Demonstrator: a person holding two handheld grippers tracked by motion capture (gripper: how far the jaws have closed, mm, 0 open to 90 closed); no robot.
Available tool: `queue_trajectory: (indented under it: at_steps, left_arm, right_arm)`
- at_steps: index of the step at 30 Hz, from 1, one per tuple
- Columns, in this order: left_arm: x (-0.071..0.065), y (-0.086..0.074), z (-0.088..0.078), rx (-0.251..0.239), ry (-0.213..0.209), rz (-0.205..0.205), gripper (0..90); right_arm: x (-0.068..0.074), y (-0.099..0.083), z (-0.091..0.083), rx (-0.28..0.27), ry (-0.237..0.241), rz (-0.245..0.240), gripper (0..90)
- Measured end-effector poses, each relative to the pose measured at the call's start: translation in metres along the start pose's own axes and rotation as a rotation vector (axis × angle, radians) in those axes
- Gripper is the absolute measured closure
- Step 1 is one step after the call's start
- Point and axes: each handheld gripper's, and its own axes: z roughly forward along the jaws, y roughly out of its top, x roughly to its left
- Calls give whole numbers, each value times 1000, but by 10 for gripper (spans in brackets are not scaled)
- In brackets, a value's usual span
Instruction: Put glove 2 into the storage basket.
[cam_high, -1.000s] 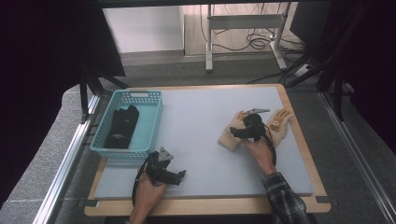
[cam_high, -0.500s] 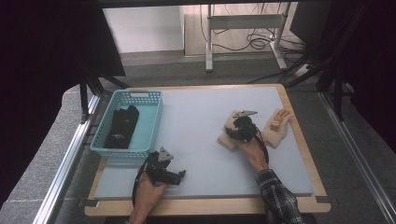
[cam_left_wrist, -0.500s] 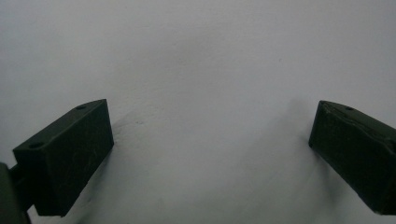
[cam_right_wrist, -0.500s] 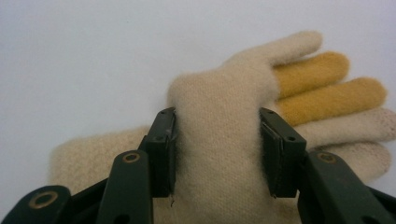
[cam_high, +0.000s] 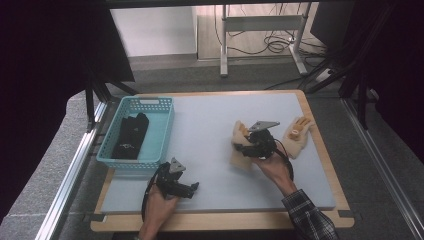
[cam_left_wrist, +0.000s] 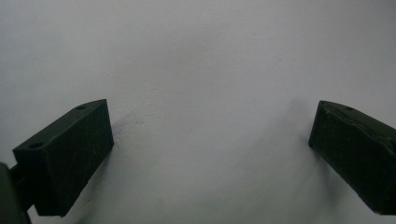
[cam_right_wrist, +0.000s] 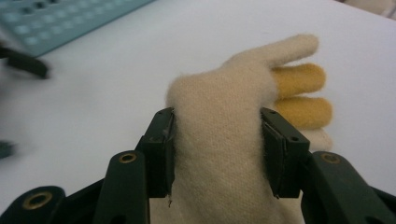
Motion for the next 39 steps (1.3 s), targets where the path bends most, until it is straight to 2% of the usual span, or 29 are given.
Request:
queue_trajectory:
  at_steps: [2, 5, 9, 13, 17, 23, 25, 29, 31, 35, 39]
  left_arm:
    - [0, 0, 0, 1, 0, 0, 0]
    - [0, 0, 0, -1, 0, -4, 0]
    - [0, 0, 0, 1, 0, 0, 0]
    - [0, 0, 0, 0, 0, 0, 0]
    - [0, 0, 0, -6, 0, -7, 0]
    - [-1, 0, 0, -6, 0, -9, 0]
    - [-1, 0, 0, -6, 0, -9, 0]
    - [-1, 0, 0, -6, 0, -9, 0]
    - [-1, 0, 0, -6, 0, -9, 0]
    - [-1, 0, 0, -5, 0, -8, 0]
    - [0, 0, 0, 0, 0, -2, 0]
  right_arm:
    - [15, 0, -1, 8, 38, -26, 492]
    - [33, -6, 4, 36, 60, -53, 481]
    - [48, -19, 17, 65, 96, -52, 429]
    - [52, -27, 23, 87, 146, -39, 368]
    - [46, -27, 18, 75, 133, -29, 327]
    - [20, -27, 3, 53, 51, 1, 326]
    - [4, -31, 0, 60, 24, 26, 372]
    - [-23, -38, -8, 72, -28, 61, 523]
    - [-39, -42, -14, 73, -71, 77, 595]
    - [-68, -50, -30, 64, -141, 125, 662]
    - [-99, -58, -47, 44, -216, 175, 688]
